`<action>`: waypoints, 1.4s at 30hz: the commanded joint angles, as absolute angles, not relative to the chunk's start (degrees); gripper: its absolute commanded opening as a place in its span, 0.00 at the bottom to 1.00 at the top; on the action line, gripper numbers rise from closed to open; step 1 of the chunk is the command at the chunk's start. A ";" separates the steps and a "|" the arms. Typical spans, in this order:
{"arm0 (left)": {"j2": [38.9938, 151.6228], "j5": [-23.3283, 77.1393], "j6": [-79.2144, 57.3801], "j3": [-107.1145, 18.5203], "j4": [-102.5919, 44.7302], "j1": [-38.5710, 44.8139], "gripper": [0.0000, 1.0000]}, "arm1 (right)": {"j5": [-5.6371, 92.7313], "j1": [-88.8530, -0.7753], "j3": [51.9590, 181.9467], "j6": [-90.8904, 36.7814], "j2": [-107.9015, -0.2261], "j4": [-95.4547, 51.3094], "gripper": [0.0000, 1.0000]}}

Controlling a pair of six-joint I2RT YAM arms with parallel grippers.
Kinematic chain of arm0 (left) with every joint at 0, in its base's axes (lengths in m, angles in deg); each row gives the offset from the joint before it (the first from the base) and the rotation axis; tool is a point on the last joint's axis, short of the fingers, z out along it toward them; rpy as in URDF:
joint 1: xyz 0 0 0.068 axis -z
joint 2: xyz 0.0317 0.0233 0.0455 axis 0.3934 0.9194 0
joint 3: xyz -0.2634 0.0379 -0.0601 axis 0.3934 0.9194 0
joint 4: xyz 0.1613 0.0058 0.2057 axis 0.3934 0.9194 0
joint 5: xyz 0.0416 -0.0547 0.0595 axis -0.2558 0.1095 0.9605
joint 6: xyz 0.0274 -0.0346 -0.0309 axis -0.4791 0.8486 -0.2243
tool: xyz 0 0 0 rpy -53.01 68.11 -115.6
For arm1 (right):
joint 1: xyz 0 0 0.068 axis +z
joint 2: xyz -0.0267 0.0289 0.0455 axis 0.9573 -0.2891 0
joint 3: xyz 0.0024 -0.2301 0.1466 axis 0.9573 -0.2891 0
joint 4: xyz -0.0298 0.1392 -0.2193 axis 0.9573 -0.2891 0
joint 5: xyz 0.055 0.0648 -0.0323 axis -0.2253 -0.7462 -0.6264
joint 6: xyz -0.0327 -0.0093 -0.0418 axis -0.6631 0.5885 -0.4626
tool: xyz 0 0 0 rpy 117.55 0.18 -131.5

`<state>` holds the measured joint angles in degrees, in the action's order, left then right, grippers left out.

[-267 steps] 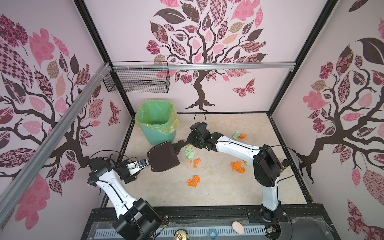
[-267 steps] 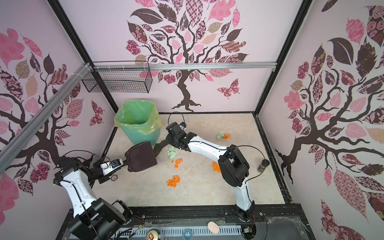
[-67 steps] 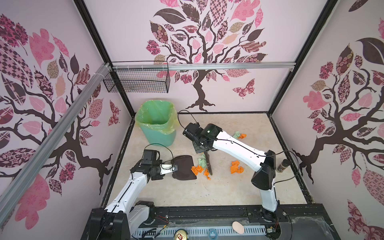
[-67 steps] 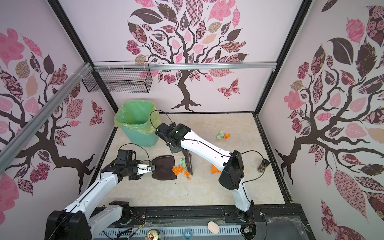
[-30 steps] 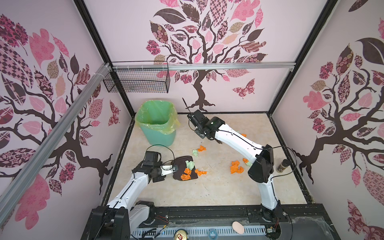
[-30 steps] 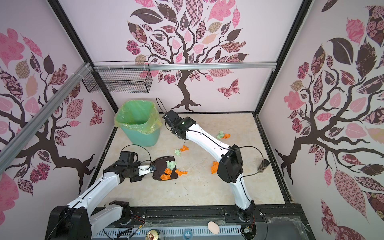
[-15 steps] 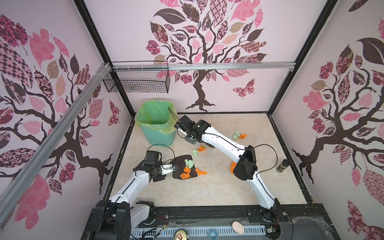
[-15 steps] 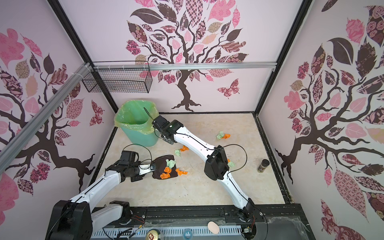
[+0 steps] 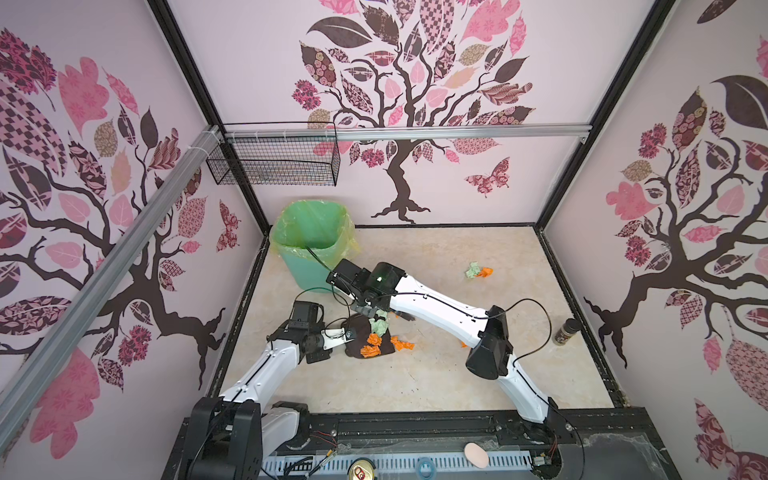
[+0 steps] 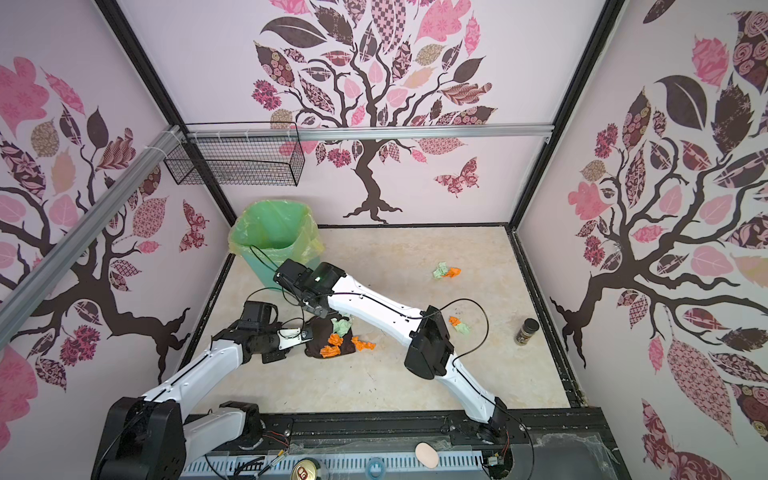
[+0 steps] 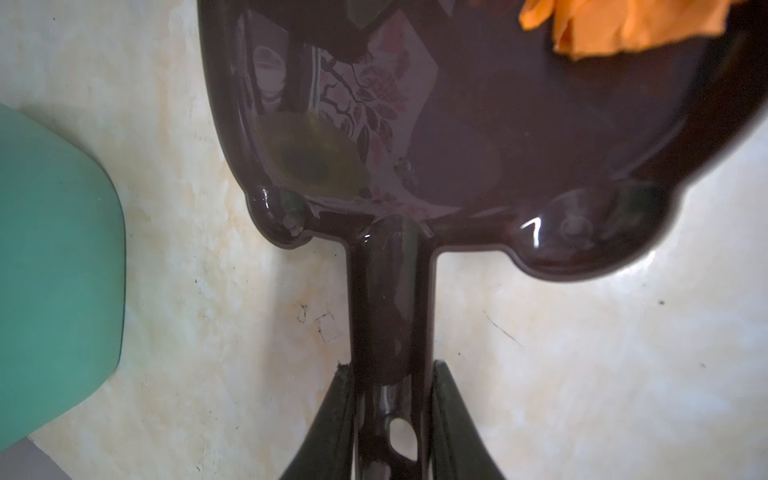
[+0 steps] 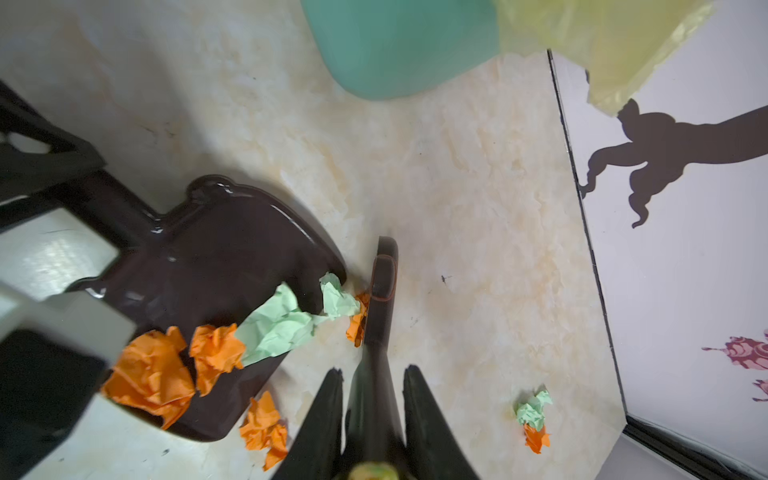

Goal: Sweep away the paper scraps from the table
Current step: 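Sweep scraps with the brush toward the dustpan held by the left gripper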

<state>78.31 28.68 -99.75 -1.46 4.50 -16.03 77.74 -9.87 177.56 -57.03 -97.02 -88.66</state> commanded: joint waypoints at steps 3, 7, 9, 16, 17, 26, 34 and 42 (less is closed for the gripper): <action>78.78 28.82 -100.16 -3.13 5.17 -15.87 0.00 | 74.58 -6.14 181.38 -53.20 -93.50 -92.37 0.00; 78.51 28.80 -100.40 -3.30 5.28 -15.88 0.00 | 76.26 -3.74 184.88 -52.33 -93.77 -94.33 0.00; 78.78 28.75 -100.40 -3.34 5.30 -15.88 0.00 | 77.53 -2.99 186.51 -51.77 -93.59 -94.62 0.00; 78.43 29.10 -101.16 -3.15 5.20 -15.87 0.00 | 89.51 -2.09 188.98 -47.53 -89.61 -97.01 0.00; 78.22 29.11 -101.55 -2.99 5.29 -15.87 0.00 | 92.26 -2.05 188.02 -46.20 -88.61 -97.74 0.00; 75.12 29.49 -110.88 0.43 1.88 -16.44 0.00 | 92.85 -6.45 166.08 -20.41 -77.56 -103.41 0.00; 73.10 30.79 -114.16 2.08 -4.27 -16.86 0.00 | 84.48 -6.58 147.00 -9.19 -69.10 -91.12 0.00; 69.64 31.03 -113.21 2.21 -0.56 -15.38 0.00 | 80.22 -6.57 149.10 -7.54 -72.64 -86.71 0.00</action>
